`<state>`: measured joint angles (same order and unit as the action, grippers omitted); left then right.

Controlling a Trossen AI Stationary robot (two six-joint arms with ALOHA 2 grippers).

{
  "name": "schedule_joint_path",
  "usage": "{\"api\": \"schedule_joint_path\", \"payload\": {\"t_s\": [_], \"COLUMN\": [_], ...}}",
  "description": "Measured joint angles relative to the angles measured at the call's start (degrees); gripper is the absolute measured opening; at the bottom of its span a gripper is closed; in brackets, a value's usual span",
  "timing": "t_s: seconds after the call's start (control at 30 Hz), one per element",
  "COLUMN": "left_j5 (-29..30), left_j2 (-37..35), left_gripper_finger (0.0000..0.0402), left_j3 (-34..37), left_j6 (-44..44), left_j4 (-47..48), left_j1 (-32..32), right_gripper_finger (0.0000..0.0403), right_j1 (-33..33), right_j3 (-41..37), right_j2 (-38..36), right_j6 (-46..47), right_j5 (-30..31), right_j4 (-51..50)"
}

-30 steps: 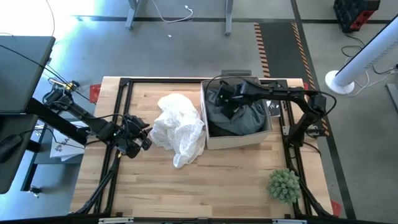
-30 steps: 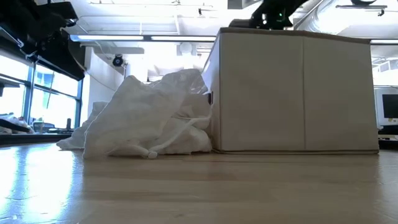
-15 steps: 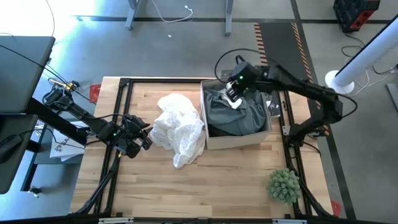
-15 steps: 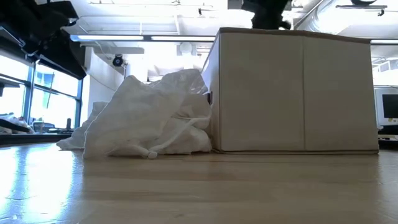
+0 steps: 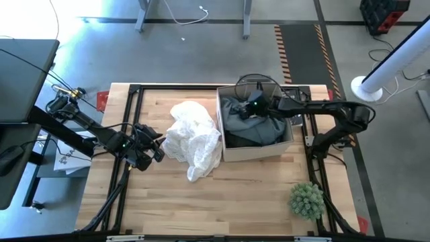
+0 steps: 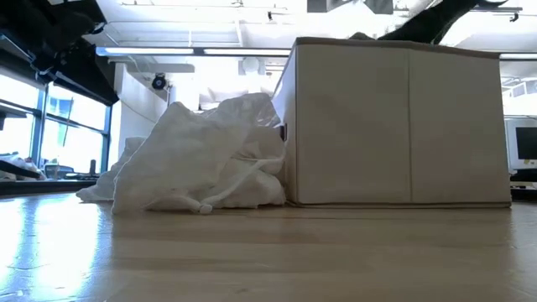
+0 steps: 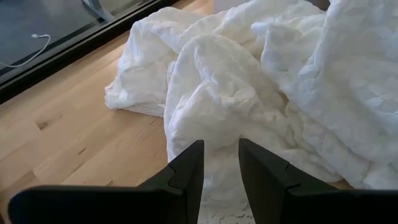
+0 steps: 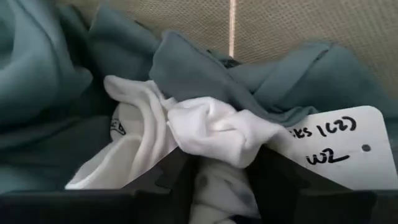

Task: Sort clothes
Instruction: Put the white sock into the laundry organizer, then put the white blouse into the laundry organizer

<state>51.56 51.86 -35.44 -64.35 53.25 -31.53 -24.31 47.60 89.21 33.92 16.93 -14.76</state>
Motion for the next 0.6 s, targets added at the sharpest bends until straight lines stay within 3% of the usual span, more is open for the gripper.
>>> {"api": "schedule_joint_path", "payload": {"t_s": [0.17, 0.43, 0.6], "left_j5": [0.2, 0.5, 4.8], "left_j2": [0.0, 0.0, 1.4], "left_gripper_finger": [0.0099, 0.0099, 0.0099], "left_j3": [0.0, 0.0, 0.0], "left_j6": [0.1, 0.0, 0.9], "left_j4": [0.0, -0.3, -4.6], "left_j1": [0.0, 0.0, 0.0], "right_gripper_finger": [0.0138, 0.0138, 0.0138], "right_j1": [-0.8, 2.8, 12.3], "right_j3": [5.7, 30.3, 35.1], "right_j2": [-3.1, -6.3, -6.4], "right_j6": [-5.5, -5.7, -9.0], "right_j5": [-2.7, -2.3, 1.9], "right_j4": [-7.8, -38.0, -34.3]}}
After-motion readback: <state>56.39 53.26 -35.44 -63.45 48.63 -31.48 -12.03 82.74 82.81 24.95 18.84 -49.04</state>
